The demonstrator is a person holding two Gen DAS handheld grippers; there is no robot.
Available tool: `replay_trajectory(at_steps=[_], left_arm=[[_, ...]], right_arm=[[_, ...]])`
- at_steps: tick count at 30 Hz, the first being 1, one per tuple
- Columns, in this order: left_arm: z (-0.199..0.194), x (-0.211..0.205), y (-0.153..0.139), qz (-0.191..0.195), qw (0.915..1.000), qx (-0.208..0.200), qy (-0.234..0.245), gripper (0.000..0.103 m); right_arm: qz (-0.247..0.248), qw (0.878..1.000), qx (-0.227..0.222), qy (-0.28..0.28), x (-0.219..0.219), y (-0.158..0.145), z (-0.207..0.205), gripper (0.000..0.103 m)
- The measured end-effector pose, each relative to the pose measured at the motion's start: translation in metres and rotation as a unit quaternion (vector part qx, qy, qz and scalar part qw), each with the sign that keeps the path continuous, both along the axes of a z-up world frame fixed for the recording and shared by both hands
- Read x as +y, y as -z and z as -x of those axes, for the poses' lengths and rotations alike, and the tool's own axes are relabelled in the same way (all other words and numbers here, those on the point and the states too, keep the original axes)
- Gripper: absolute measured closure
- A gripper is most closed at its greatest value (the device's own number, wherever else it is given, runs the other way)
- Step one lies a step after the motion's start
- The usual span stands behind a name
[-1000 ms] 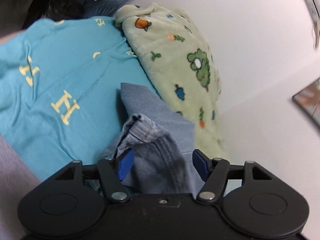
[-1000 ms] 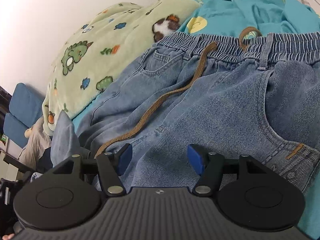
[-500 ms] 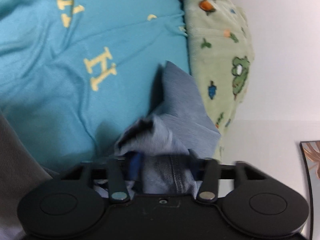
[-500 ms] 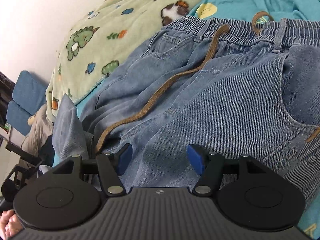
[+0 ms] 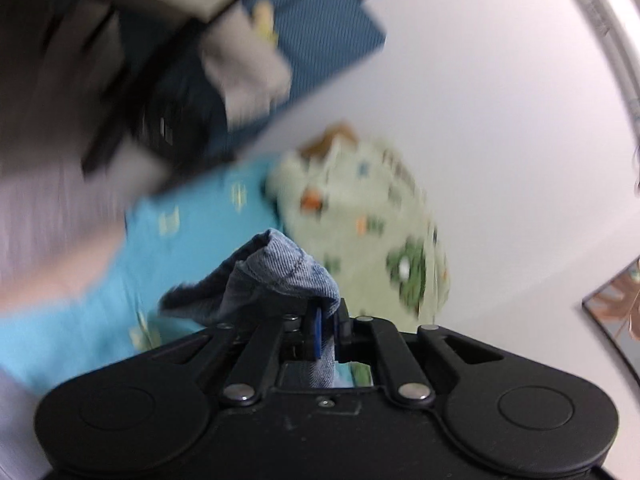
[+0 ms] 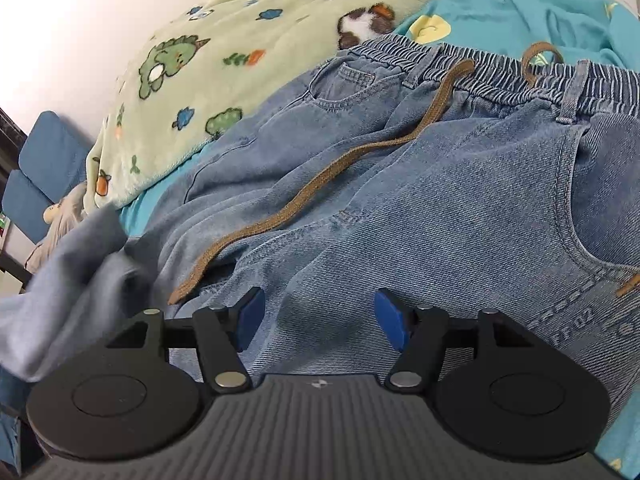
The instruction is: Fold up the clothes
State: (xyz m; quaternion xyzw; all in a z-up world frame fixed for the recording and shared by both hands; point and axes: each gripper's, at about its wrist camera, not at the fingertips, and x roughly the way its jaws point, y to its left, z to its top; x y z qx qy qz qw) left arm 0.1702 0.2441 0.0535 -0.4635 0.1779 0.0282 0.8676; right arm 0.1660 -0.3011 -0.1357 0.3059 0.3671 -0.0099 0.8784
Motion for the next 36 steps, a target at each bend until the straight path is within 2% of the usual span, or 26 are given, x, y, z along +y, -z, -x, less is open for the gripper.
replay_trajectory(at_steps=[3, 6, 8, 11, 16, 21, 25, 29, 33, 36], left_arm=[[-0.003, 0.035, -0.003, -0.037, 0.9979, 0.001, -0.053, 0.099], [-0.005, 0.070, -0.006, -0.074, 0.9915, 0.001, -0.106, 0.099], [-0.009, 0.092, 0.007, -0.095, 0.9864, 0.019, -0.133, 0.099], [-0.008, 0.129, 0.044, -0.069, 0.9815, 0.055, -0.170, 0.099], [0.011, 0.174, 0.120, -0.011, 0.9731, 0.116, -0.198, 0.099], [0.032, 0.191, 0.179, 0.039, 0.9718, 0.153, -0.175, 0.099], [0.059, 0.189, 0.167, 0.062, 0.9821, 0.135, -0.116, 0.093], [0.087, 0.185, 0.152, 0.082, 0.9885, 0.115, -0.054, 0.077], [0.119, 0.179, 0.137, 0.099, 0.9896, 0.105, 0.001, 0.061], [0.155, 0.166, 0.128, 0.103, 0.9861, 0.129, 0.015, 0.055]], right_arm=[[0.013, 1.000, 0.003, -0.005, 0.003, 0.001, 0.000, 0.039], [0.026, 1.000, 0.003, -0.011, 0.007, 0.001, -0.002, 0.038], [0.031, 0.999, 0.003, -0.015, 0.008, 0.002, -0.003, 0.038], [0.036, 0.999, 0.001, -0.017, 0.009, 0.002, -0.004, 0.038], [0.051, 0.999, -0.002, -0.020, 0.014, 0.001, -0.007, 0.038], [0.069, 0.997, -0.004, -0.026, 0.018, -0.002, -0.009, 0.038], [0.072, 0.997, -0.008, -0.031, 0.018, -0.008, -0.007, 0.038], [0.075, 0.997, -0.011, -0.035, 0.018, -0.014, -0.006, 0.039], [0.081, 0.996, -0.029, -0.037, 0.015, -0.030, 0.005, 0.039], [0.041, 0.998, -0.048, -0.023, 0.000, -0.047, 0.020, 0.039]])
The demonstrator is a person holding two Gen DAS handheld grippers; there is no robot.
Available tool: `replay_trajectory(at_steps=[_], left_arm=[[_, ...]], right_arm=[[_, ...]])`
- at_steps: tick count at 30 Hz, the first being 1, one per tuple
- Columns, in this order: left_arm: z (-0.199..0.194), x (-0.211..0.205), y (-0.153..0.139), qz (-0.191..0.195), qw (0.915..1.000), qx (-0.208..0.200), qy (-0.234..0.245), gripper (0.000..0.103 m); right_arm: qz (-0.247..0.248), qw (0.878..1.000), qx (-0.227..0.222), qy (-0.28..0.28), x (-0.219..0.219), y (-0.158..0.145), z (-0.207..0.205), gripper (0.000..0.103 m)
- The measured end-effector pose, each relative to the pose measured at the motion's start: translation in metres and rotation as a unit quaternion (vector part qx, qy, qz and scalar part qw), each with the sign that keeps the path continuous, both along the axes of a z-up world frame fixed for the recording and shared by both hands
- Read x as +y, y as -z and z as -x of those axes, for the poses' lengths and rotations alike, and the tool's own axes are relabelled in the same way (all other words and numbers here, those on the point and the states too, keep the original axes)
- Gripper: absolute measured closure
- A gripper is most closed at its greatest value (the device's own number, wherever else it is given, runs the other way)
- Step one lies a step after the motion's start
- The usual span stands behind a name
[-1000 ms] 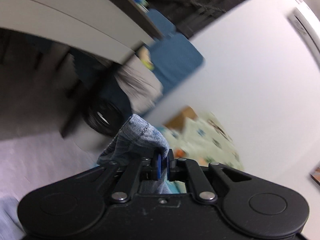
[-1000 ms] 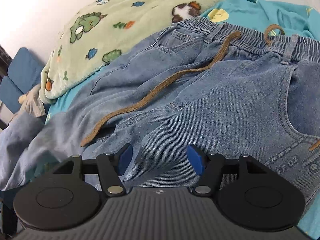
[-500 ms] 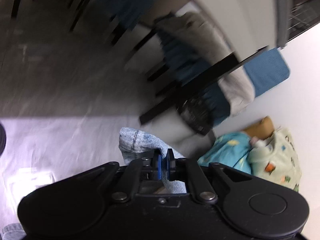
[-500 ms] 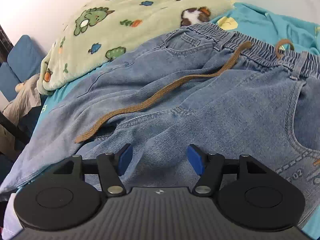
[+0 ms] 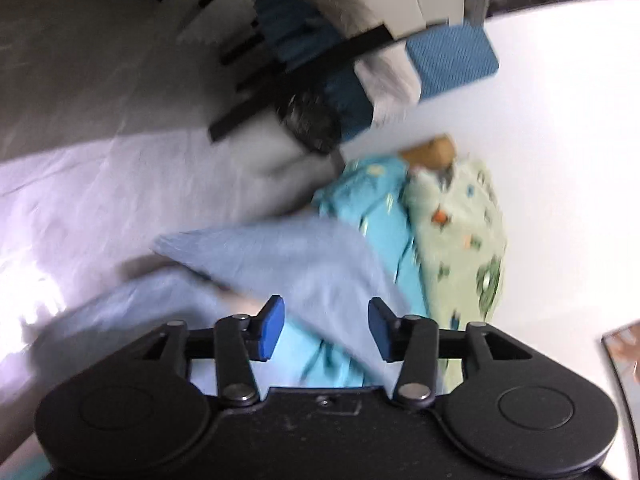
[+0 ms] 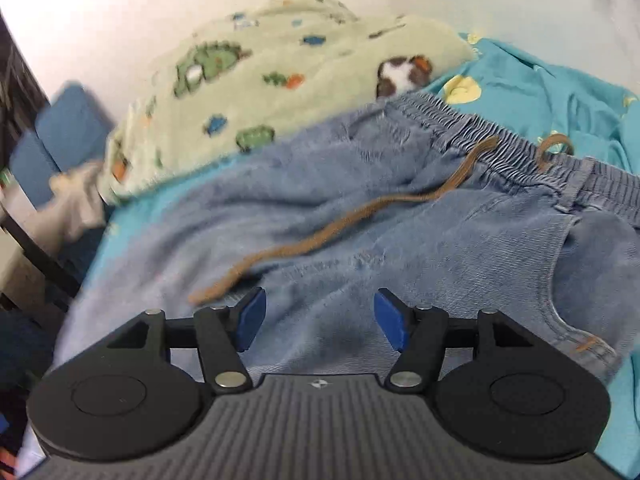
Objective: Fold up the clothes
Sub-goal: 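Open the left gripper and release the folded denim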
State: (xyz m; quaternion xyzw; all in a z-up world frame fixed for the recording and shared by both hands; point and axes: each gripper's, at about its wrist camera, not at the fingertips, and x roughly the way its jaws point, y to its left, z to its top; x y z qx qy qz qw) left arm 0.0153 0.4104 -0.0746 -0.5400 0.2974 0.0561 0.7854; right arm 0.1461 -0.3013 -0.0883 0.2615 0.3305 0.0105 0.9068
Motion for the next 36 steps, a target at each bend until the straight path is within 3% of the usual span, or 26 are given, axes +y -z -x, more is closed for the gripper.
replay_trajectory(at_steps=[4, 7, 10, 12, 15, 19, 27, 36], left_arm=[[0.044, -0.015, 0.009, 0.036, 0.9993, 0.006, 0.008, 0.046], [0.061, -0.019, 0.027, 0.063, 0.9979, 0.012, 0.001, 0.045], [0.065, -0.021, 0.041, 0.088, 0.9960, 0.014, -0.014, 0.045], [0.065, -0.021, 0.047, 0.103, 0.9943, 0.014, -0.025, 0.045], [0.064, -0.021, 0.055, 0.126, 0.9911, 0.013, -0.041, 0.043], [0.063, -0.022, 0.067, 0.157, 0.9855, 0.011, -0.063, 0.042], [0.040, -0.024, 0.082, 0.182, 0.9793, 0.033, -0.082, 0.042], [0.022, -0.032, 0.072, 0.137, 0.9829, 0.074, -0.099, 0.049]], right_arm=[[-0.078, 0.997, -0.018, 0.011, -0.036, -0.024, 0.028, 0.039], [-0.097, 0.994, -0.034, 0.031, -0.064, -0.043, 0.048, 0.039], [-0.077, 0.996, -0.038, 0.038, -0.087, -0.054, 0.063, 0.039], [-0.026, 0.998, -0.027, 0.043, -0.099, -0.054, 0.069, 0.039], [0.003, 0.995, 0.012, 0.098, -0.120, -0.041, 0.078, 0.038], [-0.068, 0.978, 0.055, 0.187, -0.144, -0.016, 0.081, 0.038], [-0.170, 0.941, 0.083, 0.279, -0.147, 0.024, 0.072, 0.037], [-0.105, 0.963, 0.070, 0.239, -0.125, 0.026, 0.045, 0.034]])
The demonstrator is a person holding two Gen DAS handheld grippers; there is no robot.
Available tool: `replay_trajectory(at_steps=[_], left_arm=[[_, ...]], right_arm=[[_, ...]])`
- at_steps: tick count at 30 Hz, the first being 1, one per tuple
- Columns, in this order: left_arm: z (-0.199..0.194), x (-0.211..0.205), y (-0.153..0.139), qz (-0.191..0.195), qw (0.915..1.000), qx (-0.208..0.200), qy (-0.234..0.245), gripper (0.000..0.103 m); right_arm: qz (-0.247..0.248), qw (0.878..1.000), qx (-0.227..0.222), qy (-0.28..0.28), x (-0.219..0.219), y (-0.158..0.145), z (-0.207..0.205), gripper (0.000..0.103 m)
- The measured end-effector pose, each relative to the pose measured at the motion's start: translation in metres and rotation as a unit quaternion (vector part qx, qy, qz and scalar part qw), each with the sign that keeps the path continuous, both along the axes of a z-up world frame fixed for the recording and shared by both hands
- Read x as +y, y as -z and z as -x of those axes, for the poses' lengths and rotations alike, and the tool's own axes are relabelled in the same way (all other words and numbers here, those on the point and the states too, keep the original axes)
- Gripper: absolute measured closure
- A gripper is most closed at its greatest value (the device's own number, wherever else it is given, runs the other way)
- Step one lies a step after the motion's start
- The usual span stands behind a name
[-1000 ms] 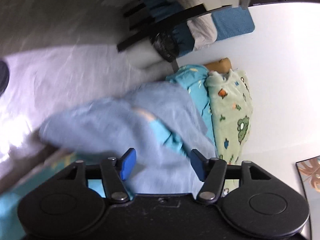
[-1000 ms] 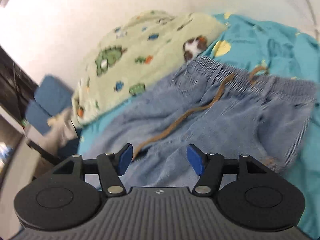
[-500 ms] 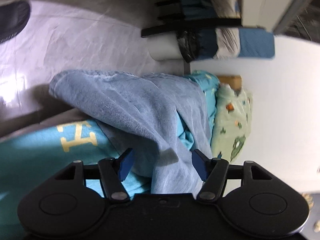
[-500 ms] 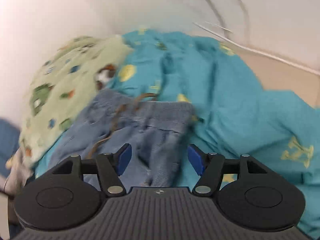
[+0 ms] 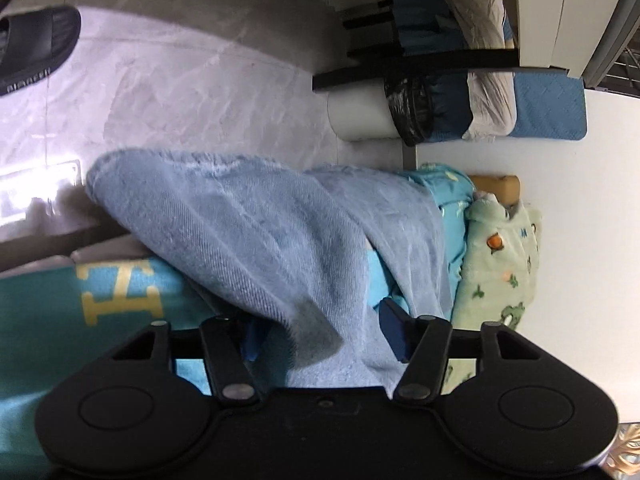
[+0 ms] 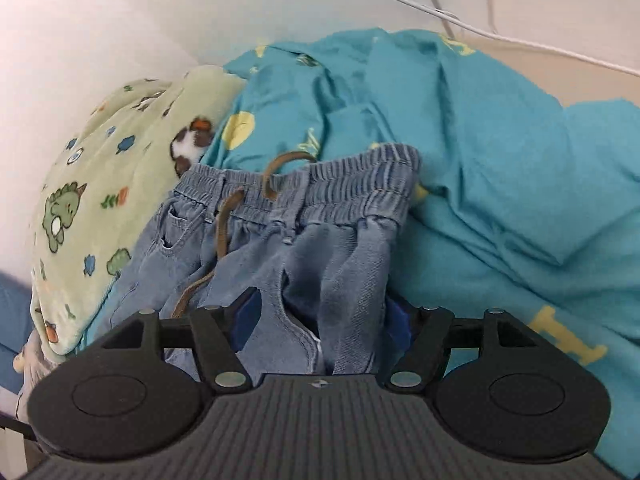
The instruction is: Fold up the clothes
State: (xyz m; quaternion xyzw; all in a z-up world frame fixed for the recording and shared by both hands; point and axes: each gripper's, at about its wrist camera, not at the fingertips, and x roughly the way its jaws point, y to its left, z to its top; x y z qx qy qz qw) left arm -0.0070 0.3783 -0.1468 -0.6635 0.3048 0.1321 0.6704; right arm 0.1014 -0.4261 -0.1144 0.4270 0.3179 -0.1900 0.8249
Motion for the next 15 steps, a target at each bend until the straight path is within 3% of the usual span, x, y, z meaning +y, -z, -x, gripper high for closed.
replay_trajectory(at_steps=[4, 10, 13, 15], left_arm=[[-0.008, -0.003, -0.005, -0.018, 0.9996, 0.019, 0.005, 0.051], [-0.017, -0.006, -0.019, -0.052, 0.9978, 0.036, 0.018, 0.065], [-0.021, -0.007, -0.027, -0.070, 0.9964, 0.042, 0.023, 0.070], [-0.024, -0.008, -0.032, -0.082, 0.9952, 0.046, 0.027, 0.079]], right_arm=[[-0.001, 1.000, 0.008, 0.003, -0.006, 0.010, -0.006, 0.035], [-0.015, 1.000, 0.018, 0.016, -0.009, 0.021, -0.011, 0.038], [-0.003, 1.000, 0.009, 0.007, -0.006, 0.019, -0.012, 0.046], [-0.006, 1.000, -0.009, 0.008, -0.006, 0.016, -0.009, 0.055]])
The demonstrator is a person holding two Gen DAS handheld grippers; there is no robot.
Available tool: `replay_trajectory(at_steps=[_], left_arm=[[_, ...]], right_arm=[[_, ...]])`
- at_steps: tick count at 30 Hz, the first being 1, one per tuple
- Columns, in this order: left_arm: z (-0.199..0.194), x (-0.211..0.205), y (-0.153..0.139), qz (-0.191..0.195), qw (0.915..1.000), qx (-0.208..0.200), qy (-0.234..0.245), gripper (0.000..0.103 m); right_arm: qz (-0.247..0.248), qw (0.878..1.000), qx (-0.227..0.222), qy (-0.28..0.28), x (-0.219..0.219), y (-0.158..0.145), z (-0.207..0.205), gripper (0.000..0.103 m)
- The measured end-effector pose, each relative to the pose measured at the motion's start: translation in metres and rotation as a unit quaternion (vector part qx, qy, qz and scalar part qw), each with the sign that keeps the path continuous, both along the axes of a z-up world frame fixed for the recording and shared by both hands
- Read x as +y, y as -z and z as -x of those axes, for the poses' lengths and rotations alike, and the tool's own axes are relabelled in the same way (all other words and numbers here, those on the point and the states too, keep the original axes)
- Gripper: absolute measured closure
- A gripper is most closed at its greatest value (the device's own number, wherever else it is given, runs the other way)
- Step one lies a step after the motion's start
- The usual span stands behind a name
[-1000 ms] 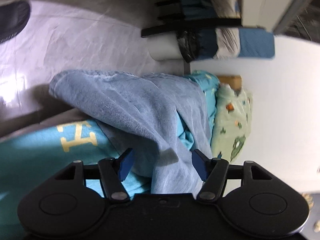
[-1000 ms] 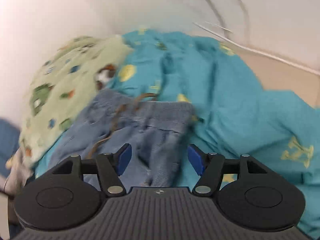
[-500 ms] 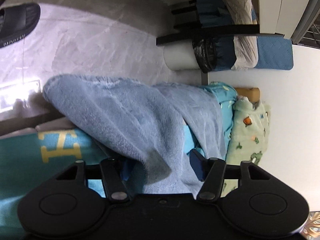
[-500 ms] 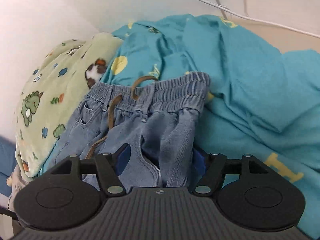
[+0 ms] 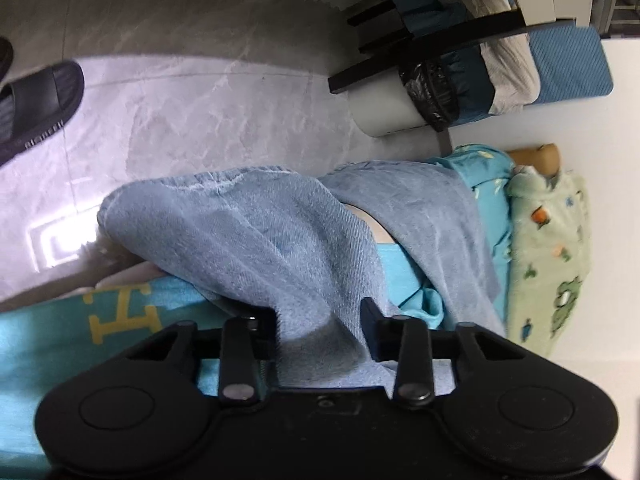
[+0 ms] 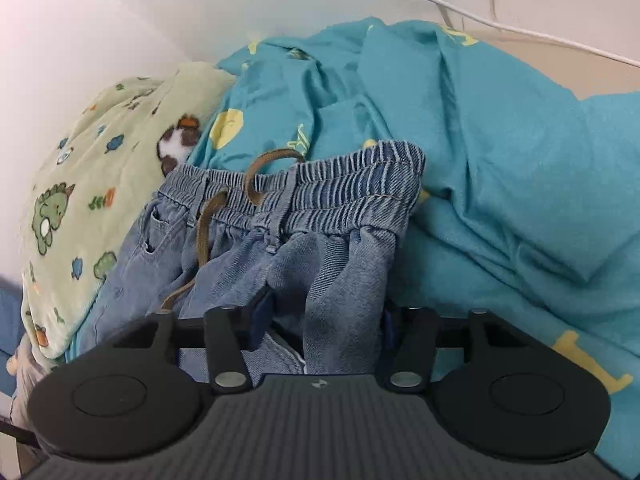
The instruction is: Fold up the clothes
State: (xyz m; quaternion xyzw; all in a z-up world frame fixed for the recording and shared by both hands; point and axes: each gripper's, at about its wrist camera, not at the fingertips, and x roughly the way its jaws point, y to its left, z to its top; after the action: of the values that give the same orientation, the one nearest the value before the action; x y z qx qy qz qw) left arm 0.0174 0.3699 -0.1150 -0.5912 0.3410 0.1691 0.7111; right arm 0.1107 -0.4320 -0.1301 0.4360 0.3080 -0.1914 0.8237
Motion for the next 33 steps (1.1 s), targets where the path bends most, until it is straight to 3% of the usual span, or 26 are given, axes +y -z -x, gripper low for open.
replay_trajectory(at_steps=[2, 5, 7, 15, 22, 29, 33], left_arm=[[-0.003, -0.001, -0.005, -0.012, 0.9999, 0.004, 0.004, 0.086], [-0.007, -0.003, -0.013, -0.030, 0.9995, 0.010, 0.009, 0.095], [-0.008, -0.003, -0.017, -0.037, 0.9992, 0.010, 0.010, 0.097], [0.003, 0.003, -0.029, -0.033, 0.9993, -0.018, -0.005, 0.099], [0.013, 0.009, -0.038, -0.032, 0.9985, -0.041, -0.017, 0.100], [0.010, 0.015, -0.051, -0.041, 0.9974, -0.051, -0.030, 0.100], [-0.020, 0.021, -0.070, -0.044, 0.9961, -0.066, -0.039, 0.100]], right_arm=[[0.001, 1.000, -0.017, 0.000, 0.001, -0.004, 0.003, 0.073], [0.029, 0.999, -0.027, -0.014, 0.005, -0.013, 0.003, 0.089], [0.032, 0.998, -0.040, -0.019, 0.007, -0.017, 0.006, 0.092], [0.050, 0.990, -0.131, 0.005, 0.000, -0.044, 0.023, 0.095], [0.014, 0.997, -0.066, 0.021, -0.008, -0.023, 0.019, 0.095], [0.060, 0.993, -0.099, -0.006, 0.005, -0.044, 0.021, 0.095], [0.081, 0.989, -0.117, -0.037, 0.012, -0.075, 0.002, 0.095]])
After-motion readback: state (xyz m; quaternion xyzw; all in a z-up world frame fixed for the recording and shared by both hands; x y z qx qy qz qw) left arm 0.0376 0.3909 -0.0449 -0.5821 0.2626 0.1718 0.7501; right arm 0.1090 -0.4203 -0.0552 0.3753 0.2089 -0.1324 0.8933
